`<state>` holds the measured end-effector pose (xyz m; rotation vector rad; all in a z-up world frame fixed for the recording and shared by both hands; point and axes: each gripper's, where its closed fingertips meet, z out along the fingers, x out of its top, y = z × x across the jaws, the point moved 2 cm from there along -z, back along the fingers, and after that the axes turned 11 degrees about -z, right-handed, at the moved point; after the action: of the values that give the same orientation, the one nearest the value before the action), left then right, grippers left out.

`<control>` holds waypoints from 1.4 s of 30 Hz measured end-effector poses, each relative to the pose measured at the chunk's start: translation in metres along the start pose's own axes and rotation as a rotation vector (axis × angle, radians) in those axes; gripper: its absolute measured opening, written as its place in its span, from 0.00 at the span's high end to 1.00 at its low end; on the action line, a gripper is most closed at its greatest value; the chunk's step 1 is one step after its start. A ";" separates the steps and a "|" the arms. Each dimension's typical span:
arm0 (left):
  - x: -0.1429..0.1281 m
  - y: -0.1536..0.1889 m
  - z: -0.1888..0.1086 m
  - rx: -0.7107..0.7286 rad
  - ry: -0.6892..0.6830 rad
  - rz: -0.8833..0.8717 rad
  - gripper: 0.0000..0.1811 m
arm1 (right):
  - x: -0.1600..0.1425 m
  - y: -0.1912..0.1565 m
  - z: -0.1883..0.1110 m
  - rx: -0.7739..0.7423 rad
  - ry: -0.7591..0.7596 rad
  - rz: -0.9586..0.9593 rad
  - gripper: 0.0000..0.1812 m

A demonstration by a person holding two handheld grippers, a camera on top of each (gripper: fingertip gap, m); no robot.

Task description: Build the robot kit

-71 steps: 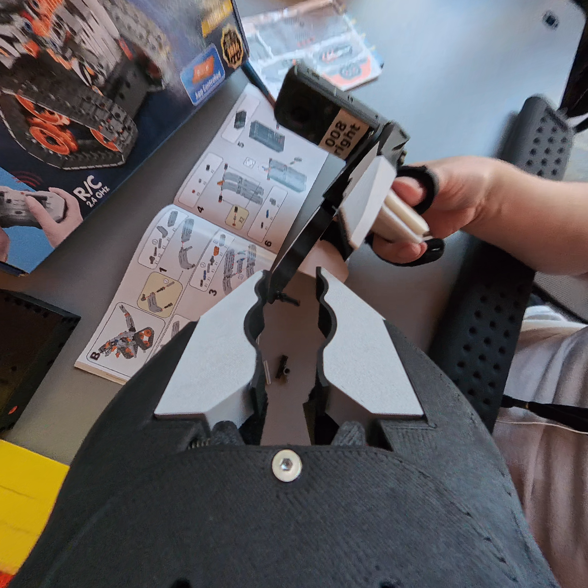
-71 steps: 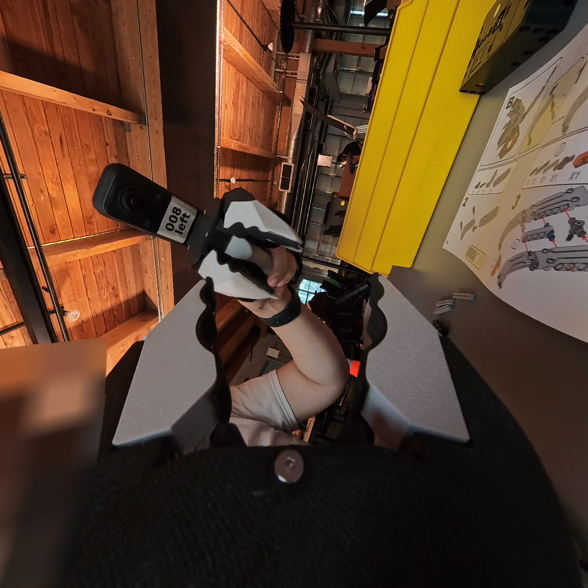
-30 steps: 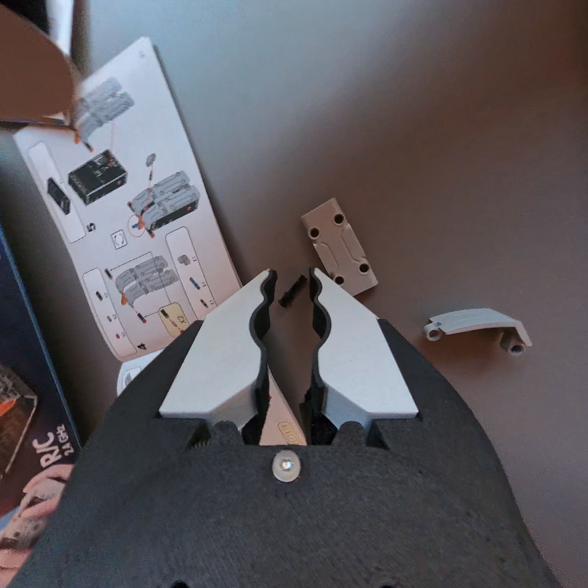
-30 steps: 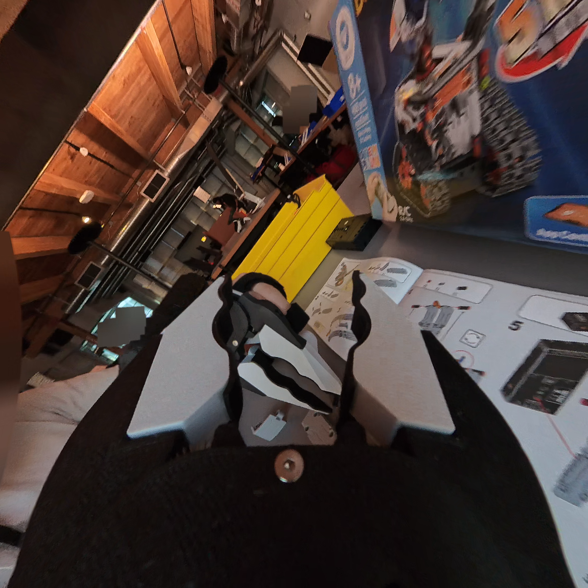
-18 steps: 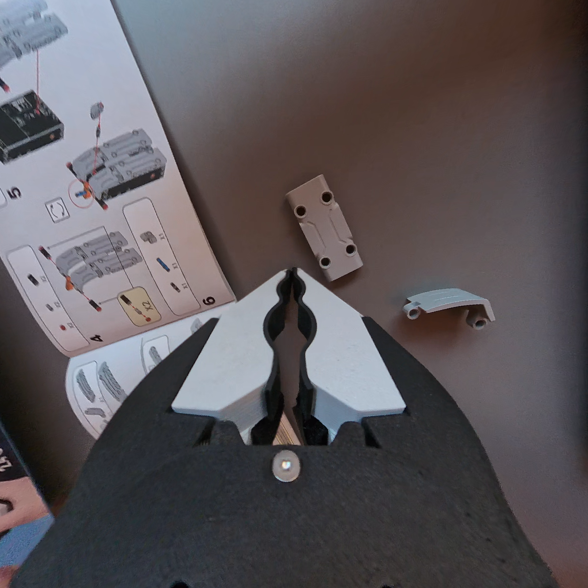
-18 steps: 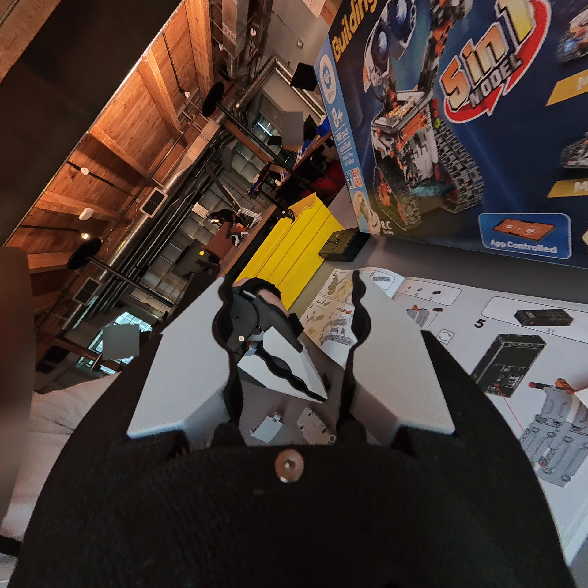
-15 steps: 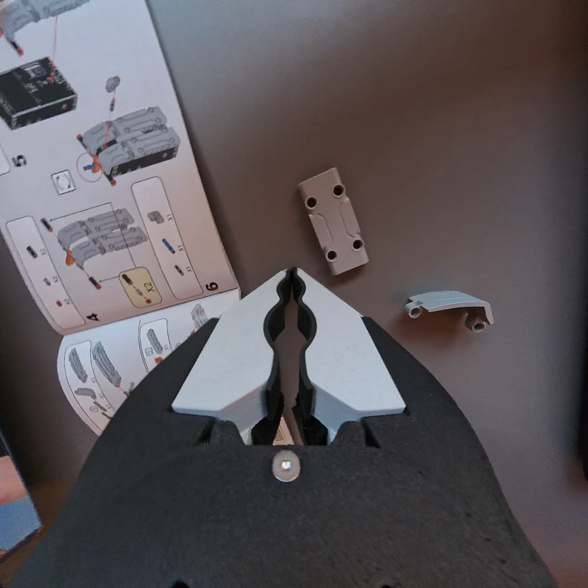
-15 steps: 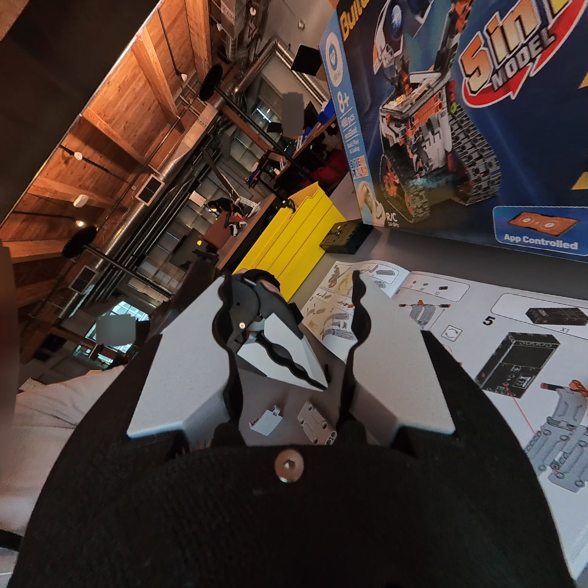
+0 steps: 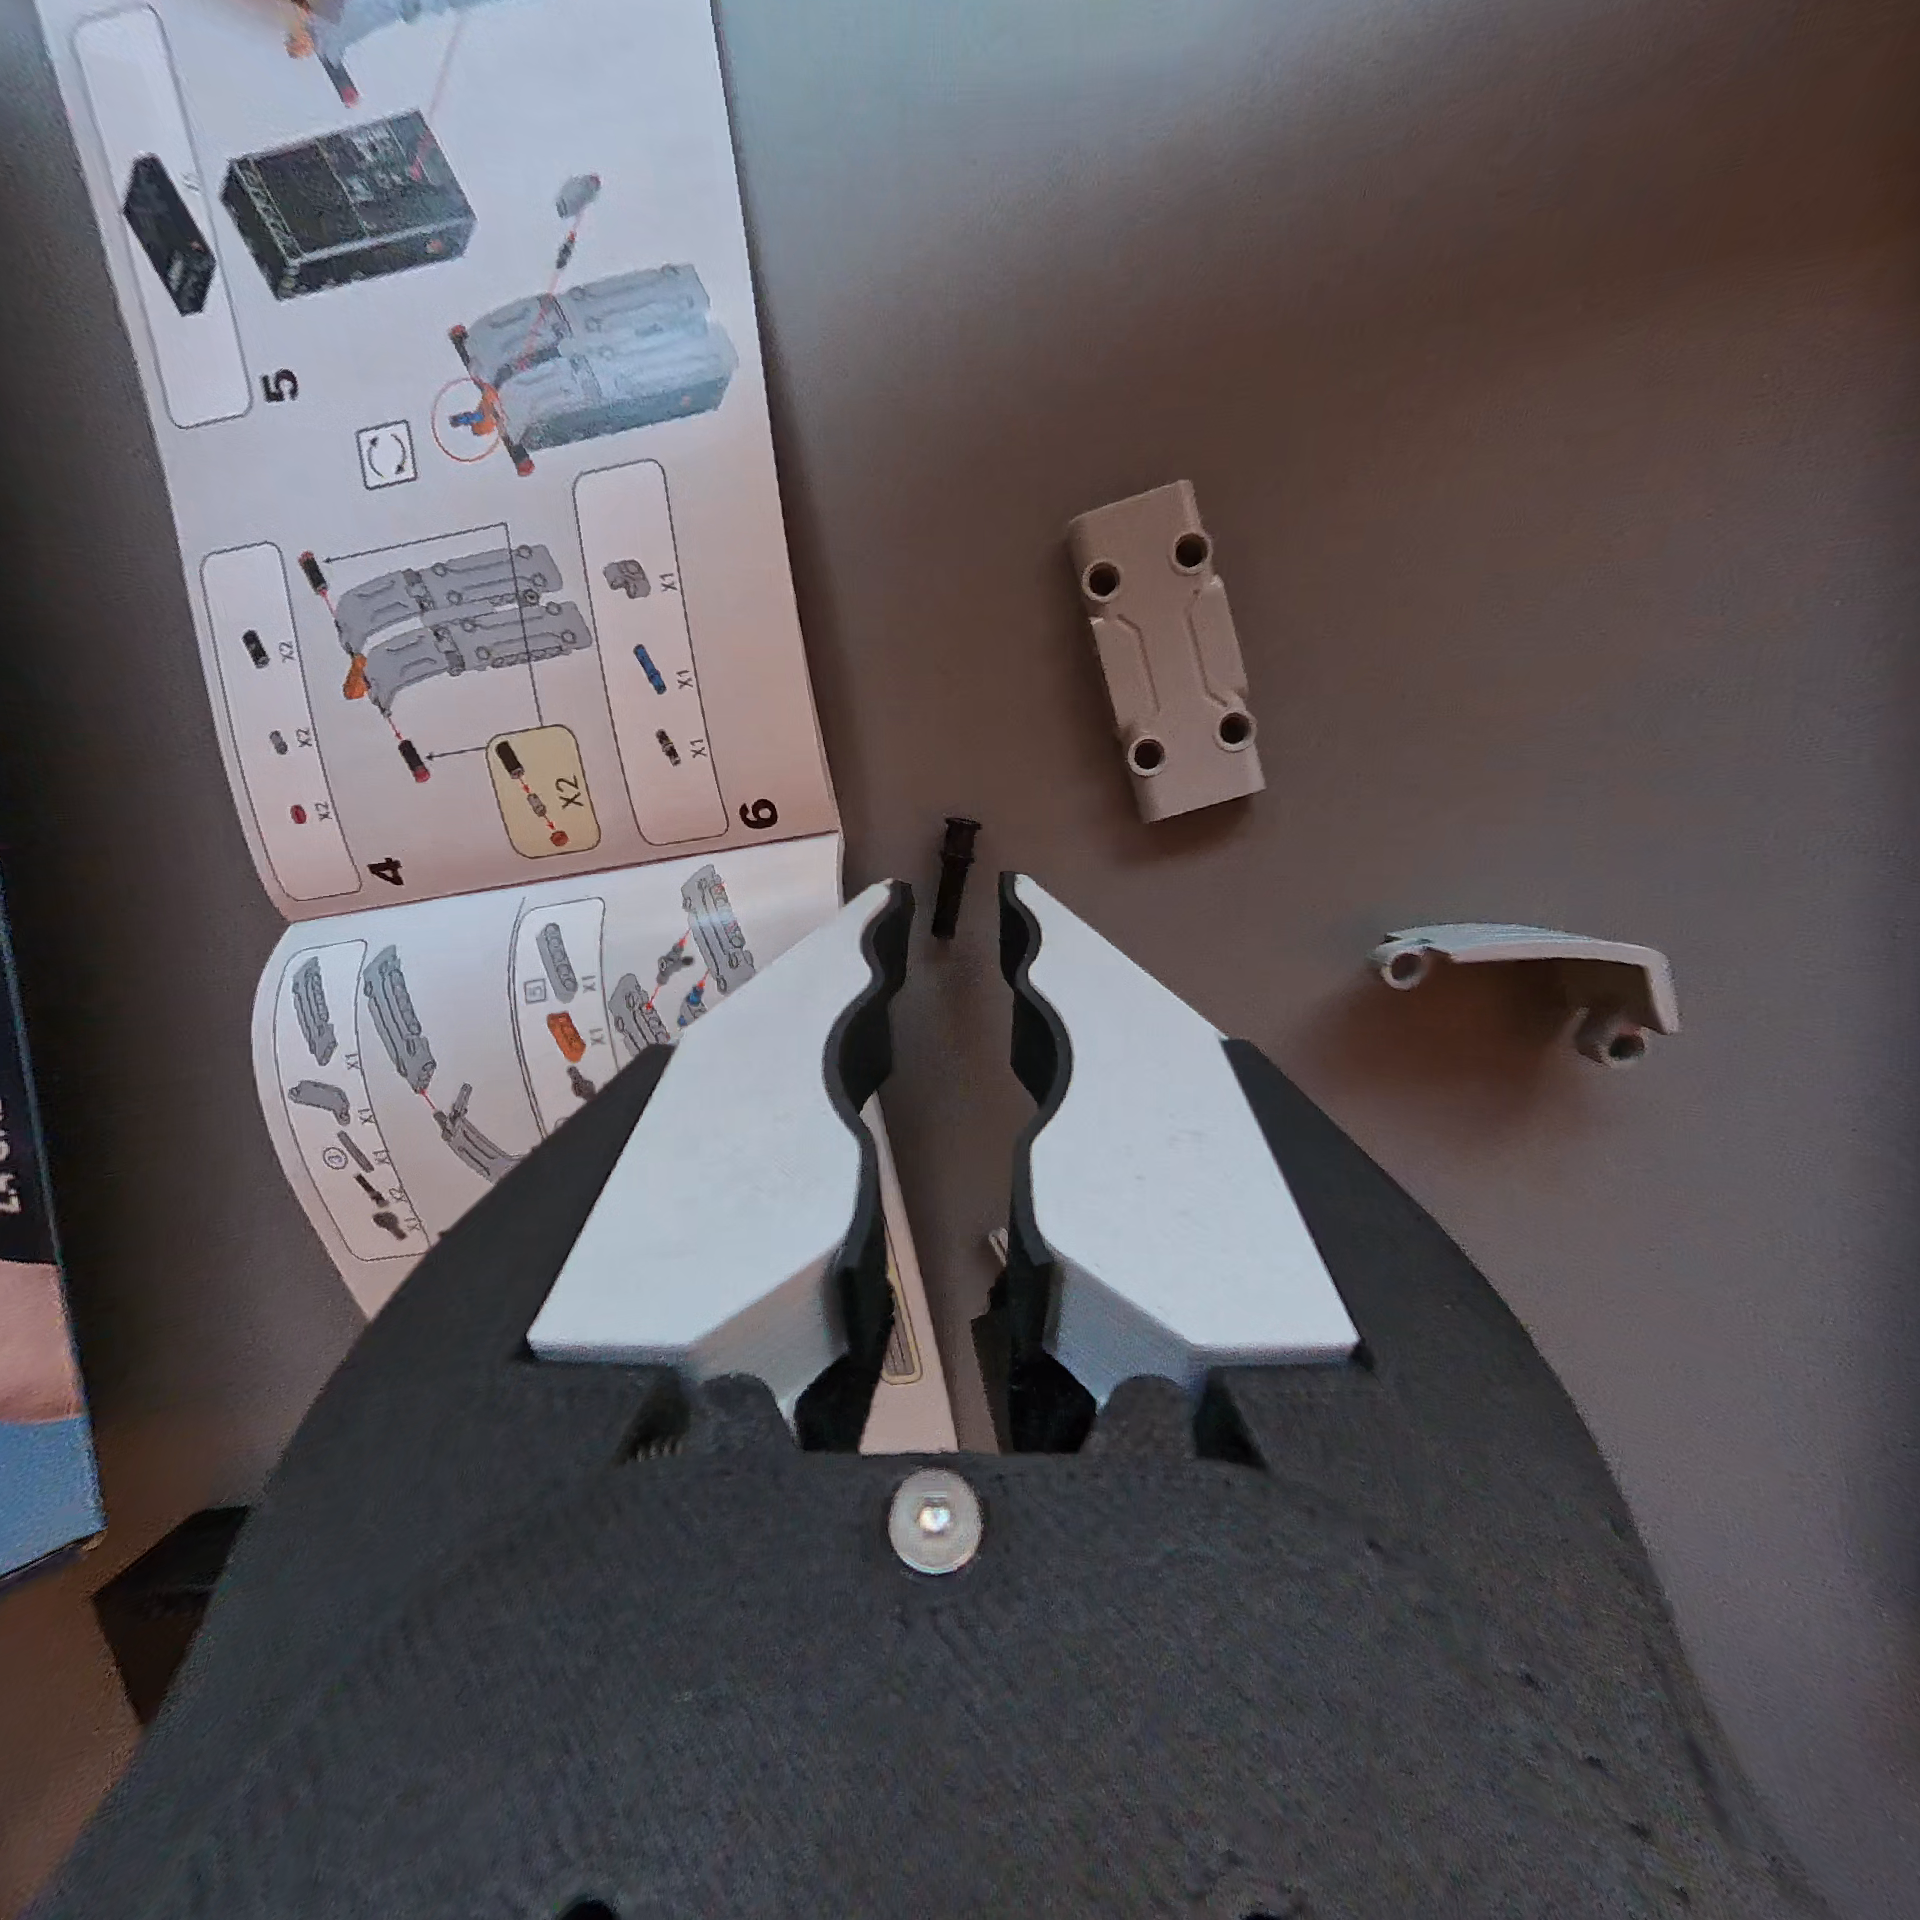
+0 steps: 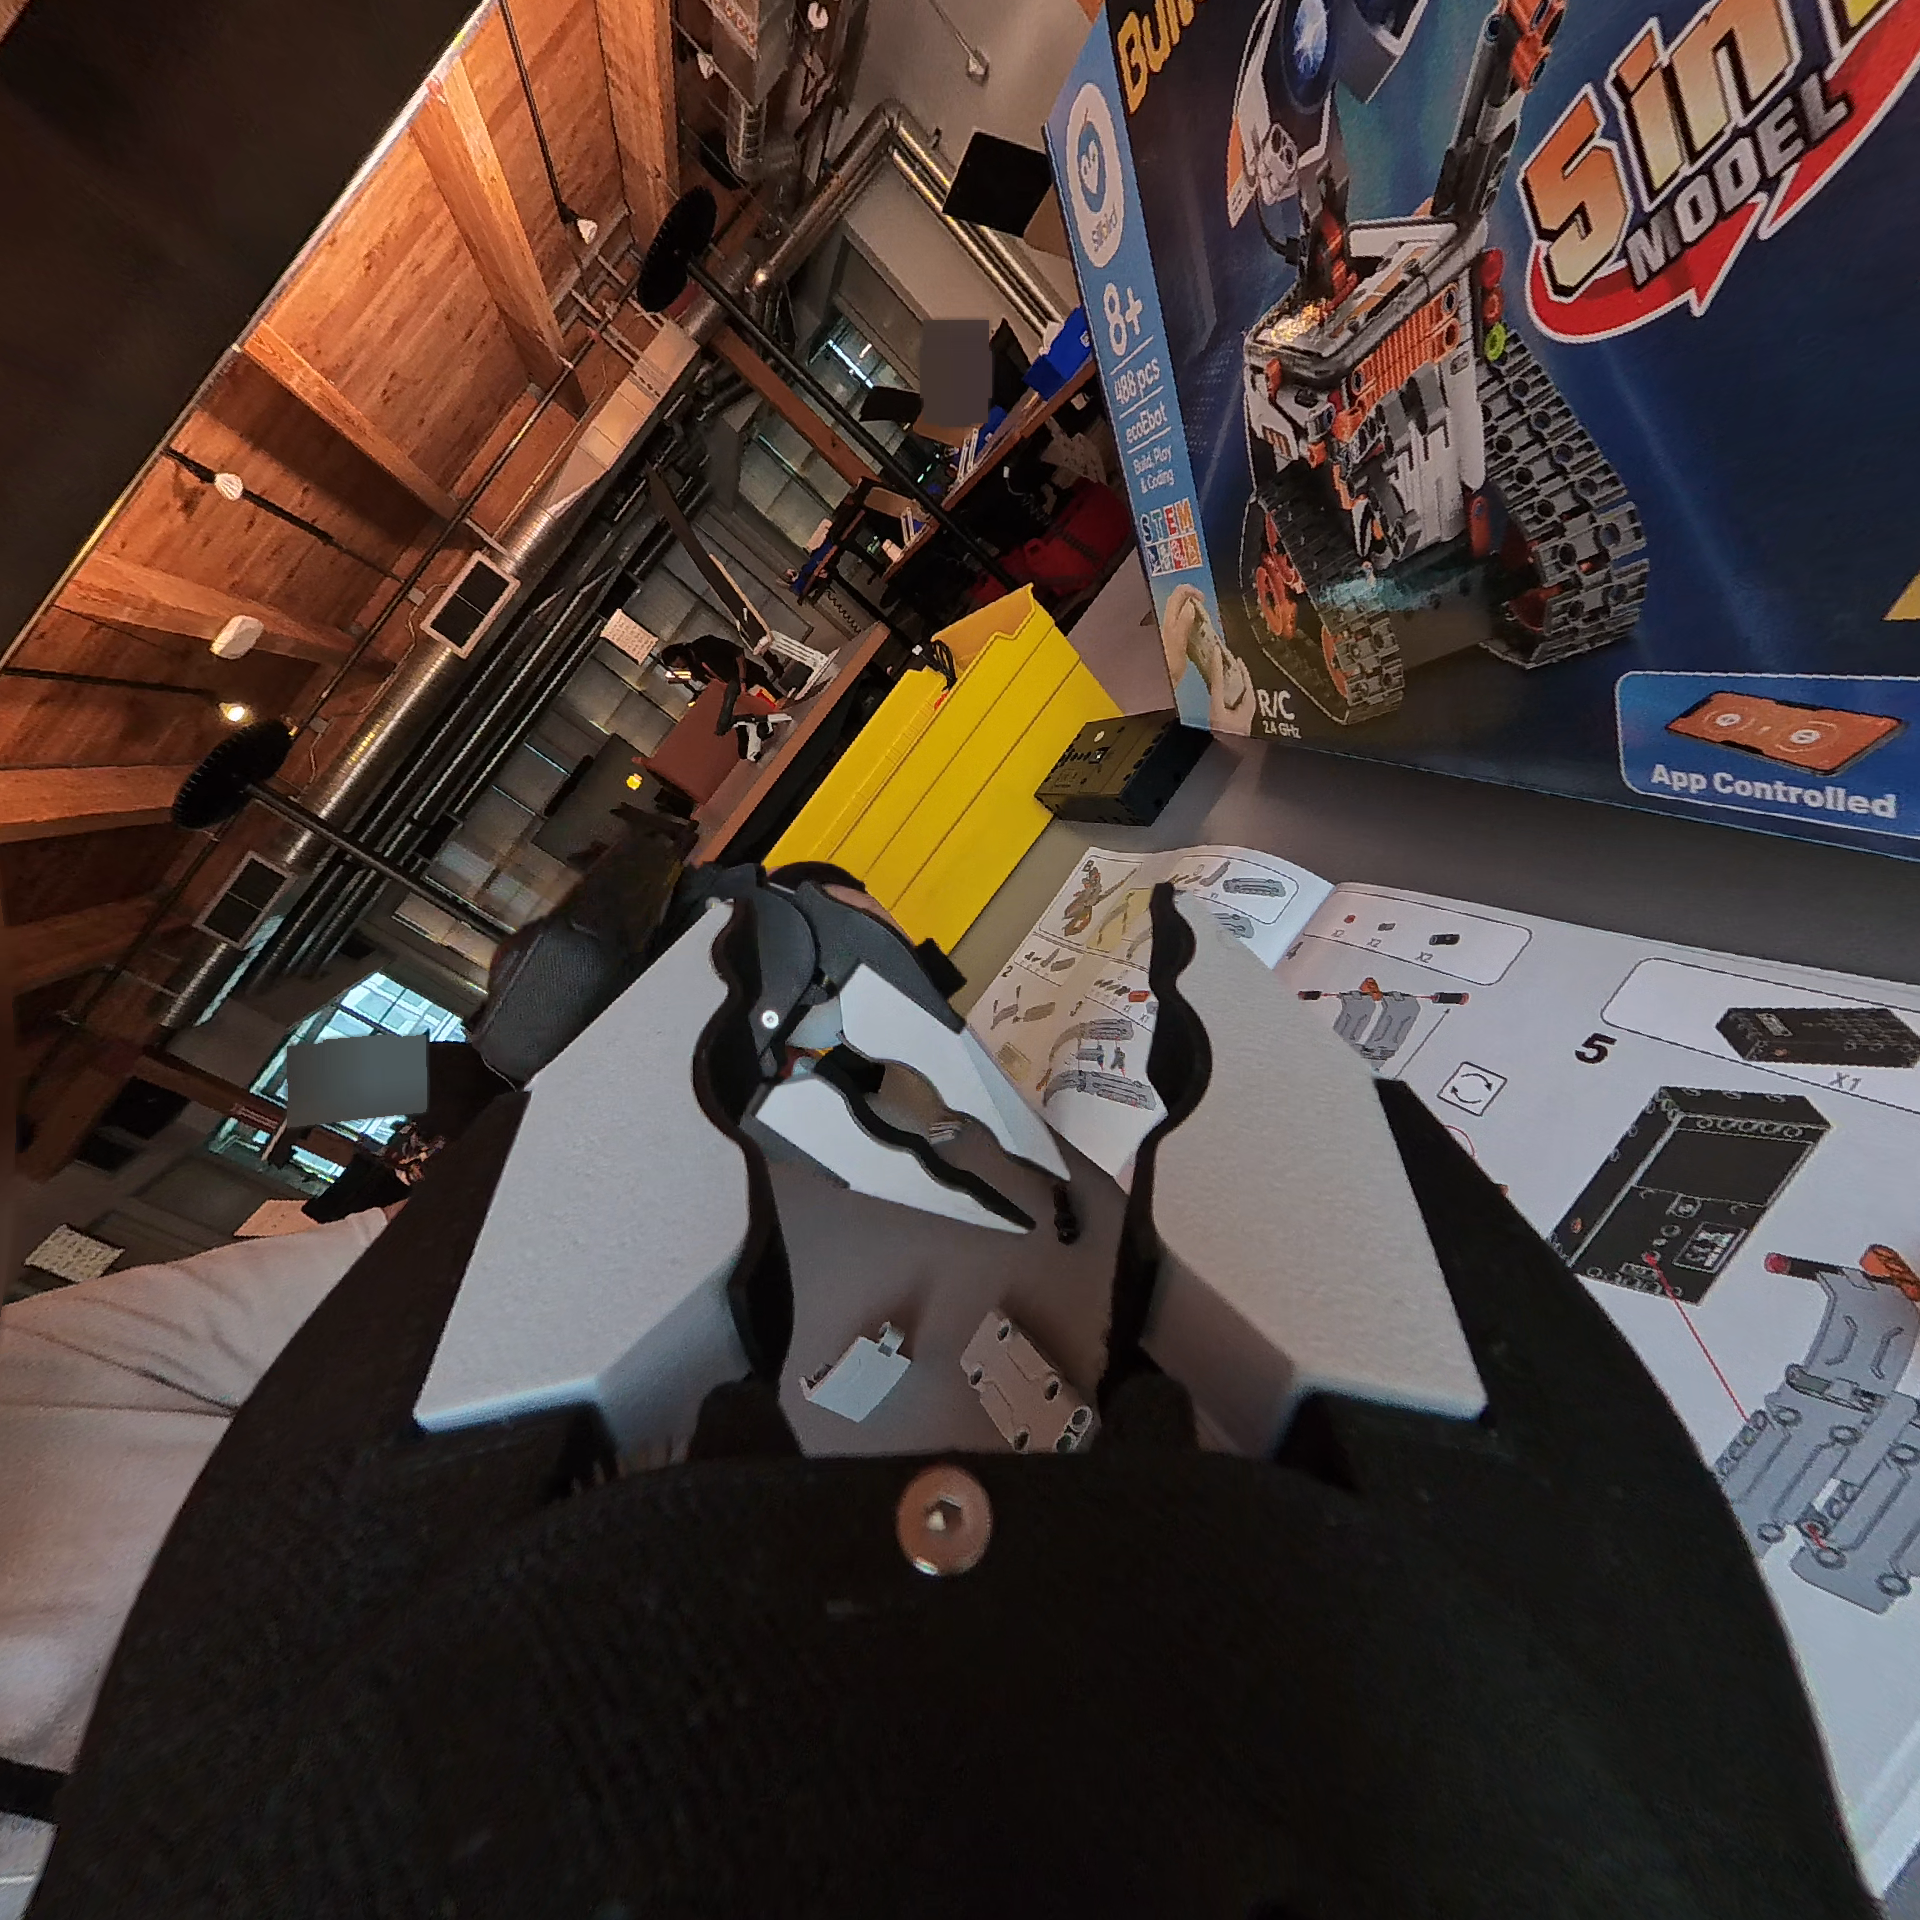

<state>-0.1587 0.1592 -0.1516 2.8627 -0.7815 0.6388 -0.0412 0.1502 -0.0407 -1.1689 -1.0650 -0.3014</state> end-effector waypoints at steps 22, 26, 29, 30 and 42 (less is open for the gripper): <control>-0.051 0.030 -0.017 0.066 0.038 -0.301 0.88 | -0.034 -0.022 0.026 0.005 -0.235 -0.231 0.59; -0.040 0.062 -0.038 -0.045 0.286 -0.474 0.88 | -0.040 -0.022 0.028 -0.009 -0.273 -0.274 0.59; -0.029 0.094 -0.042 -0.137 0.384 -0.525 0.81 | -0.043 -0.019 0.030 -0.010 -0.285 -0.263 0.59; -0.026 0.103 -0.040 -0.157 0.378 -0.537 0.78 | -0.044 -0.017 0.031 -0.011 -0.286 -0.259 0.59; -0.023 0.105 -0.032 -0.126 0.425 -0.588 0.99 | -0.038 -0.012 0.025 -0.023 -0.247 -0.244 0.59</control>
<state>-0.2417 0.0866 -0.1329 2.5029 0.0798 0.9965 -0.0821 0.1546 -0.0643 -1.1170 -1.4289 -0.3663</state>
